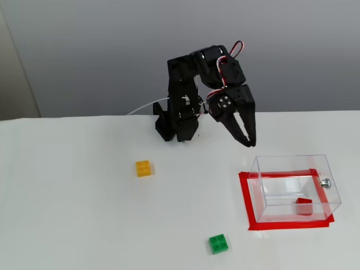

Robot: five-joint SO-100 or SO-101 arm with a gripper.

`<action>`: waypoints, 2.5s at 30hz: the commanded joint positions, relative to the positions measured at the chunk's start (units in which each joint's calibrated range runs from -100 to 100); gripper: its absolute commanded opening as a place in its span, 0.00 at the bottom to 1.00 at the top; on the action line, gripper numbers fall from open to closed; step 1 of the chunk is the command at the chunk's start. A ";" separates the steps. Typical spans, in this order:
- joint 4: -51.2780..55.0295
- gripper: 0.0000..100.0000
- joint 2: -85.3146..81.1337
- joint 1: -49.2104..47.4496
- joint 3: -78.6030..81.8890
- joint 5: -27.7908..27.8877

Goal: Pick the red lego brick and place it into the transparent box

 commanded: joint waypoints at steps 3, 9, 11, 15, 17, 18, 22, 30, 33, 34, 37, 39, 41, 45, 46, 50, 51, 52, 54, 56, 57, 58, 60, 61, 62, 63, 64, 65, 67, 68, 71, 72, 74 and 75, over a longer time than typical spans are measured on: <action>0.74 0.02 -8.05 9.33 3.06 -0.08; 0.21 0.02 -18.40 16.50 16.98 -0.13; 0.21 0.02 -22.30 17.98 23.49 -0.18; -1.87 0.02 -30.53 19.38 36.33 0.03; -4.14 0.02 -34.86 20.05 43.21 0.19; -5.53 0.02 -37.07 20.27 46.64 0.24; -11.01 0.02 -45.21 20.42 59.57 0.34; -17.02 0.02 -58.11 22.26 79.46 0.39; -19.19 0.02 -61.76 22.71 86.97 0.39; -20.06 0.02 -63.03 22.93 89.59 0.39; -22.33 0.02 -67.02 23.00 95.92 0.39; -22.85 0.02 -69.90 22.93 99.17 0.39; -22.85 0.02 -72.79 22.49 102.52 0.39; -22.76 0.02 -79.24 22.71 110.20 0.39; -22.76 0.02 -79.49 22.71 111.56 0.39; -22.76 0.02 -79.15 23.00 114.91 0.39; -23.02 0.02 -79.24 22.71 116.08 0.39; -23.81 0.02 -79.24 22.49 117.17 0.39; -25.98 0.02 -79.24 22.41 120.69 0.39; -28.94 0.02 -79.24 22.41 124.22 0.39; -30.07 0.02 -79.24 22.41 125.85 0.39; -30.94 0.02 -79.24 22.41 127.29 0.39; -31.55 0.02 -79.24 22.41 129.28 -0.02; -30.77 0.02 -79.24 22.34 129.46 -0.02; -29.90 0.02 -79.24 22.26 129.55 -0.13; -29.03 0.02 -79.24 21.82 129.55 -0.13; -27.90 0.02 -79.24 21.30 129.55 -0.13; -26.07 0.02 -79.24 20.93 129.55 -0.13; -22.85 0.02 -79.24 20.71 129.37 -0.13; -22.24 0.02 -79.24 20.79 129.28 -0.13; -21.46 0.02 -79.24 20.79 128.92 -0.13; -21.28 0.02 -79.24 20.79 128.65 -0.13; -19.02 0.02 -79.24 20.79 128.29 -0.13; -17.45 0.02 -79.24 20.79 127.47 -0.13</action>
